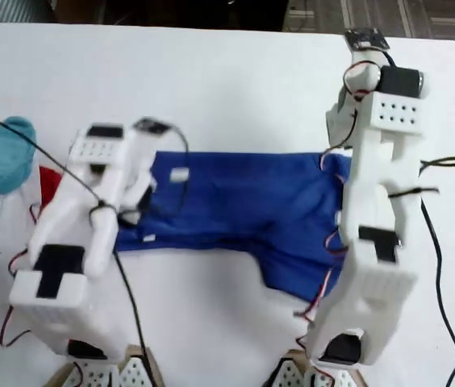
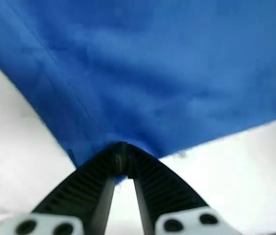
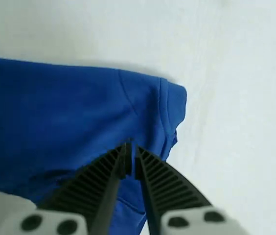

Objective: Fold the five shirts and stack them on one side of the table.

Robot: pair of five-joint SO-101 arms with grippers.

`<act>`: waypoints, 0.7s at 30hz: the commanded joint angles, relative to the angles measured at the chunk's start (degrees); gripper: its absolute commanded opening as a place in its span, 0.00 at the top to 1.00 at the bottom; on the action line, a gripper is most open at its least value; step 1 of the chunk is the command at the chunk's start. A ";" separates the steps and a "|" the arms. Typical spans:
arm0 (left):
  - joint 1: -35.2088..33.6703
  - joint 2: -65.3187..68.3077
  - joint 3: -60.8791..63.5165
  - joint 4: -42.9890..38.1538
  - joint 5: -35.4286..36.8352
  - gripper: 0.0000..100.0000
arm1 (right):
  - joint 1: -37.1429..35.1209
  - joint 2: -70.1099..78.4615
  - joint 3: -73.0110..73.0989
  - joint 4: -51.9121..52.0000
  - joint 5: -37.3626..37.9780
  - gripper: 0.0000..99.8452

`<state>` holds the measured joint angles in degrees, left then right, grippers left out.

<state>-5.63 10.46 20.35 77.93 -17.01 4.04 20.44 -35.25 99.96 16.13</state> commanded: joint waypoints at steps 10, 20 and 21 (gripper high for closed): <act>-6.51 -0.97 6.37 -5.27 -3.96 0.97 | -2.42 -32.48 56.79 -25.54 4.22 0.98; 0.97 -1.05 0.92 1.58 -0.70 0.97 | -6.29 -46.46 83.60 -34.15 21.63 0.98; 2.02 -1.05 -0.13 2.64 0.35 0.97 | -6.29 -48.13 84.48 -34.33 22.33 0.98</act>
<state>-6.77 10.29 23.78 77.32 -19.38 -1.85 -21.93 46.68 66.64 34.68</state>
